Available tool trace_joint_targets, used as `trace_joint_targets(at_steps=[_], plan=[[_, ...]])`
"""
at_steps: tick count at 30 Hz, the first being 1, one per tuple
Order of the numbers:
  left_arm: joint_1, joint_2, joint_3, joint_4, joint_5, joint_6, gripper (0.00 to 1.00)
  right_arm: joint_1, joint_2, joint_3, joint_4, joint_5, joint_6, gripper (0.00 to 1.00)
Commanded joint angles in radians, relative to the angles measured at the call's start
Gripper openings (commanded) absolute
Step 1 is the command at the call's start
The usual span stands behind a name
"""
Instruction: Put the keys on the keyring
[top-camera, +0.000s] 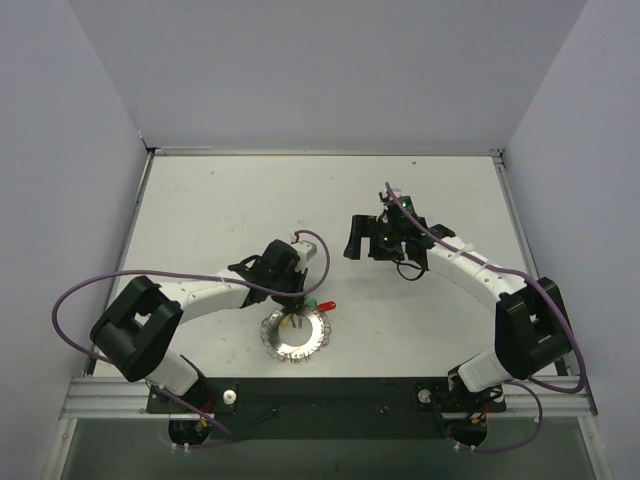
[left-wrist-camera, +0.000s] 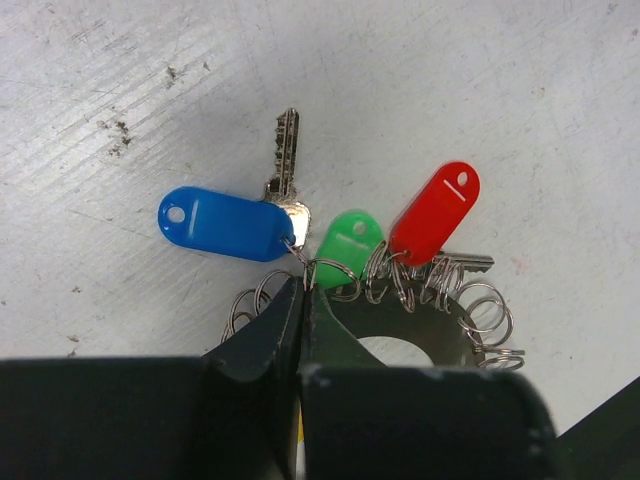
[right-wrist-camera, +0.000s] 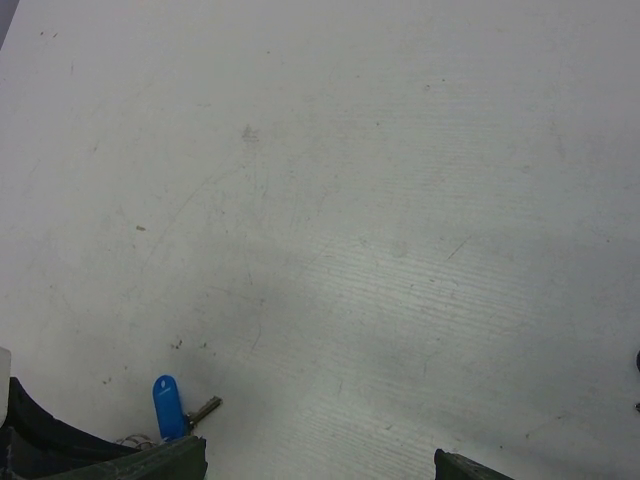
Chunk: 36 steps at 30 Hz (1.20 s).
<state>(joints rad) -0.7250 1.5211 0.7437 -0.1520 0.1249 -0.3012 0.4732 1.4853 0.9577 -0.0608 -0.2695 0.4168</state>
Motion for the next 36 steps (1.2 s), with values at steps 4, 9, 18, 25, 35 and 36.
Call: trace_joint_targets(at_steps=[4, 9, 18, 25, 35, 36], plan=[[-0.002, -0.015, 0.045, 0.04, -0.028, 0.014, 0.0, 0.005, -0.005, 0.047, -0.027, 0.013, -0.01, 0.95], [-0.001, -0.087, 0.045, 0.042, -0.019, 0.033, 0.0, 0.004, -0.045, 0.044, -0.036, 0.029, -0.021, 0.95], [-0.001, -0.265, 0.054, 0.049, 0.048, 0.102, 0.0, -0.002, -0.16, 0.046, -0.021, -0.057, -0.041, 0.95], [-0.002, -0.378, 0.06, 0.063, 0.102, 0.16, 0.0, -0.005, -0.253, 0.012, 0.116, -0.275, -0.035, 0.95], [-0.002, -0.404, 0.088, 0.074, 0.116, 0.171, 0.0, 0.113, -0.244, 0.116, 0.062, -0.415, -0.121, 0.82], [-0.004, -0.404, 0.088, 0.083, 0.119, 0.169, 0.0, 0.125, -0.218, 0.13, 0.021, -0.409, -0.145, 0.79]])
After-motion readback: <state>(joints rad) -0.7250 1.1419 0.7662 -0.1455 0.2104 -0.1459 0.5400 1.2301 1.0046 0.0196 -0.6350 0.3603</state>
